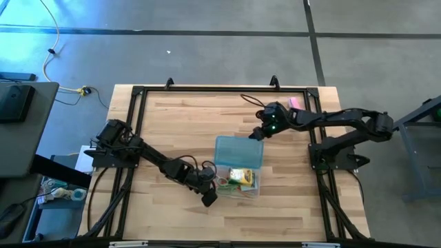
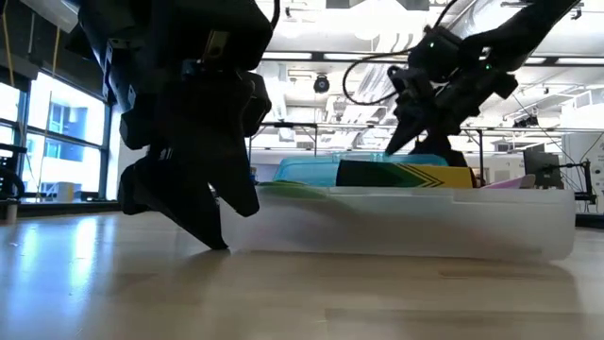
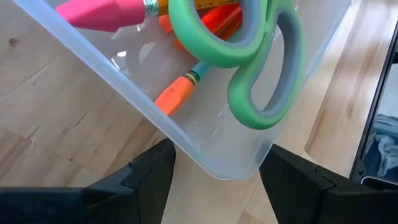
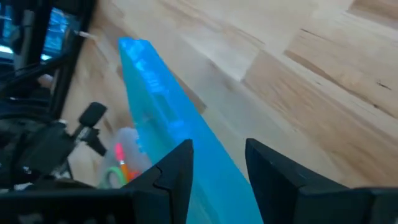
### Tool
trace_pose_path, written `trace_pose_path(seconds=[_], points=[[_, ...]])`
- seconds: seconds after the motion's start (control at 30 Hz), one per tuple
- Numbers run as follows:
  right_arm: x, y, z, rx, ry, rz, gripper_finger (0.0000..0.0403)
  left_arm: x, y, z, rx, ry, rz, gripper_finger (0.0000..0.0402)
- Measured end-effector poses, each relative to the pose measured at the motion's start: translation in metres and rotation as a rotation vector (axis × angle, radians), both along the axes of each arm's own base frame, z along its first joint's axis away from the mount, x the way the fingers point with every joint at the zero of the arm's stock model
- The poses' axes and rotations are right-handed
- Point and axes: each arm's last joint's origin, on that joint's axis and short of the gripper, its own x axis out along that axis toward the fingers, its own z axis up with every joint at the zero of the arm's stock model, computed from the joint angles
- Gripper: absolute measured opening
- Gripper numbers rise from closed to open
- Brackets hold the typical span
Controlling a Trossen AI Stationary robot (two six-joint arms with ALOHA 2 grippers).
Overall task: Pack school essentials
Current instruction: Close the blue supply box
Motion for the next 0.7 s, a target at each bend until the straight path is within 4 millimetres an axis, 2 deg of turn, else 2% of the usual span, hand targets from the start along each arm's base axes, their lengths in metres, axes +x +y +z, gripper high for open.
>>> trace_pose_path(seconds=[0.23, 0.7], points=[[-0.003, 0.011, 0.015, -0.024, -0.051, 0.014, 0.0137, 0.001, 0.003, 0.000, -0.021, 0.000, 0.054, 0.0218], [0.000, 0.030, 0.025, -0.012, -0.099, 0.030, 0.0137, 0.002, 0.007, 0.000, -0.038, 0.000, 0.115, 0.0218]])
